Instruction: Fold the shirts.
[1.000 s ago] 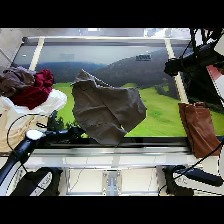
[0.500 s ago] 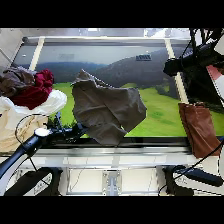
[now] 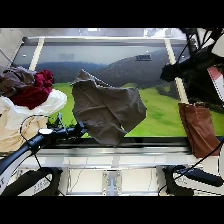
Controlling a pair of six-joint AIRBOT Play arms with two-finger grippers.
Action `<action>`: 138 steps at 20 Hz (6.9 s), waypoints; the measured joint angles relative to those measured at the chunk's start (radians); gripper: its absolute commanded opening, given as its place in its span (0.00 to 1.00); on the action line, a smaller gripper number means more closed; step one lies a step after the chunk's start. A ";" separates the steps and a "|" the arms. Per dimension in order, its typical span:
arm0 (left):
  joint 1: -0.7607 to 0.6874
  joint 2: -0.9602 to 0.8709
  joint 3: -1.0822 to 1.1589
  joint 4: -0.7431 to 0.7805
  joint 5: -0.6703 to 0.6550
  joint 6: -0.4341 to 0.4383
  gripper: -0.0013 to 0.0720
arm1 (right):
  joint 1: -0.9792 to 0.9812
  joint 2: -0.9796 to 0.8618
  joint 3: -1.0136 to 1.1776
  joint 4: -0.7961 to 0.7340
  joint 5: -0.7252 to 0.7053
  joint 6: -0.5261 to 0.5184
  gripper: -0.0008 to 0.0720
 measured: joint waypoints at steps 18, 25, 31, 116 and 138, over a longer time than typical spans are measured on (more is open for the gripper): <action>-0.002 0.011 0.023 -0.034 -0.037 0.008 0.04 | 0.412 -0.217 -0.636 0.066 -0.630 -0.020 0.58; -0.002 0.011 0.023 -0.035 -0.040 0.008 0.04 | 0.422 -0.238 -0.640 0.029 -0.704 -0.019 0.03; 0.032 0.039 0.031 -0.033 -0.060 0.010 0.04 | 0.421 -0.236 -0.577 -0.048 -0.655 -0.017 0.02; 0.433 0.562 1.372 1.015 -0.552 -0.063 0.03 | 0.167 0.776 -0.041 -0.134 -0.451 0.145 0.02; 0.181 -0.654 1.468 1.005 -0.315 -0.120 0.22 | -0.158 -0.220 -0.277 -0.052 -0.845 0.174 0.12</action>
